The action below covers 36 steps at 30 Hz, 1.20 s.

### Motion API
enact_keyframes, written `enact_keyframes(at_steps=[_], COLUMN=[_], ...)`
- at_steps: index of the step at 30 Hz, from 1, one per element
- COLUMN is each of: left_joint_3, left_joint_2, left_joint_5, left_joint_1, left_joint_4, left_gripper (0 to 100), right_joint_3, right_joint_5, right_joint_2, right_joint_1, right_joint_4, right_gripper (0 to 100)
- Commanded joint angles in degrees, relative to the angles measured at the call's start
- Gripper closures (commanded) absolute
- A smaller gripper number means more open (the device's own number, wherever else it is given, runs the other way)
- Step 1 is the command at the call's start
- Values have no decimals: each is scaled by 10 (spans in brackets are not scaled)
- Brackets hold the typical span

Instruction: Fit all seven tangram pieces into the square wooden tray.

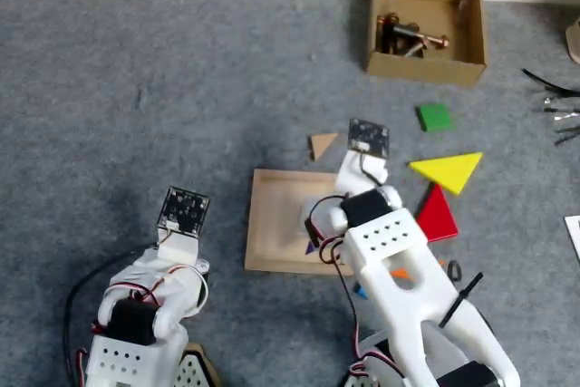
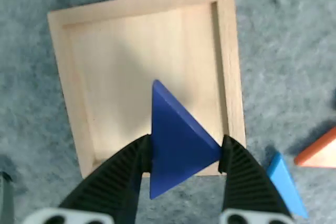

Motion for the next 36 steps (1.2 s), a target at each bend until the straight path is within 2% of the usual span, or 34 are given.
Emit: enact_keyframes(at_steps=[1, 15, 21, 28, 36], left_joint_3=[11, 11, 11, 11, 11], left_joint_2=[-2, -2, -2, -2, -2], left_joint_5=[4, 4, 4, 4, 4], left_joint_1=[8, 8, 8, 8, 8], left_joint_4=[3, 3, 3, 3, 3], left_gripper=[995, 995, 995, 995, 995], right_joint_3=[-3, -3, 14, 98, 120], right_joint_5=[-11, -17, -172, -173, -177], right_joint_2=[-26, -20, -21, -26, -24], right_joint_1=[-7, -9, -9, -9, -7], right_joint_4=[-13, -14, -29, -130, -155], right_gripper=[850, 850, 850, 848, 848])
